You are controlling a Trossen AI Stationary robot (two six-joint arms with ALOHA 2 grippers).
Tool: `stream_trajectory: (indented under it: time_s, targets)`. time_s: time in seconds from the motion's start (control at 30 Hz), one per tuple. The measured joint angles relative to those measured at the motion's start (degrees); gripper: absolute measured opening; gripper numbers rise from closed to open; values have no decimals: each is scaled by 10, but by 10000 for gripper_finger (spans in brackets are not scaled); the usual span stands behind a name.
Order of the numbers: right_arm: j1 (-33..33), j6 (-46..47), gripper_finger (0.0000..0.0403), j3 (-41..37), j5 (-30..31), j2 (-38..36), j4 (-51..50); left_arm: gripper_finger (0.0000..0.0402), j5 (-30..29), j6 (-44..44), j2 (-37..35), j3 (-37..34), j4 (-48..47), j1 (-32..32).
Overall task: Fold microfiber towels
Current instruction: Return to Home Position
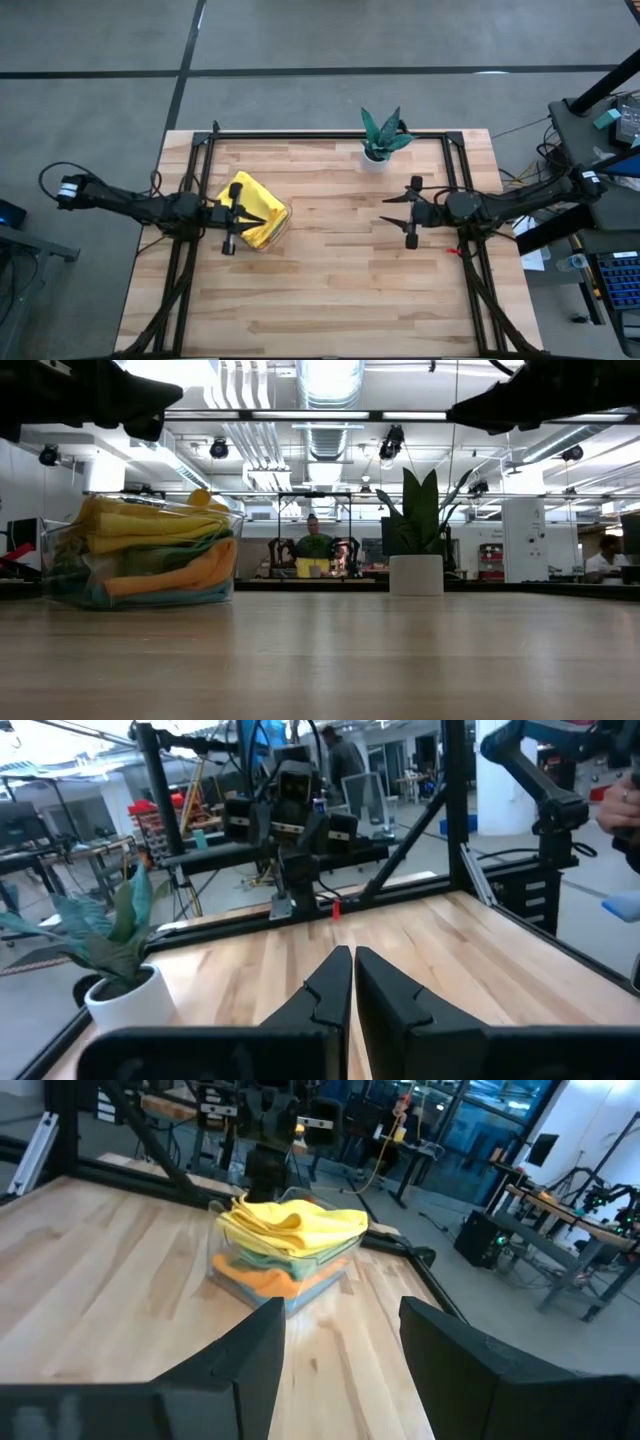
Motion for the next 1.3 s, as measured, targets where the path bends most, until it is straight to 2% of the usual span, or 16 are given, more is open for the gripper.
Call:
stream_trajectory:
  time_s: [0.53,1.07,1.3]
  targets:
    - [0,11,189,-67,0,-121,-1,4,0,-1,-23,-12,-5,18]
    - [0,6,189,-72,0,-132,-5,4,1,-3,-23,-12,-5,18]
    - [0,-1,185,-88,0,-145,-6,4,2,-10,-42,-13,-44,18]
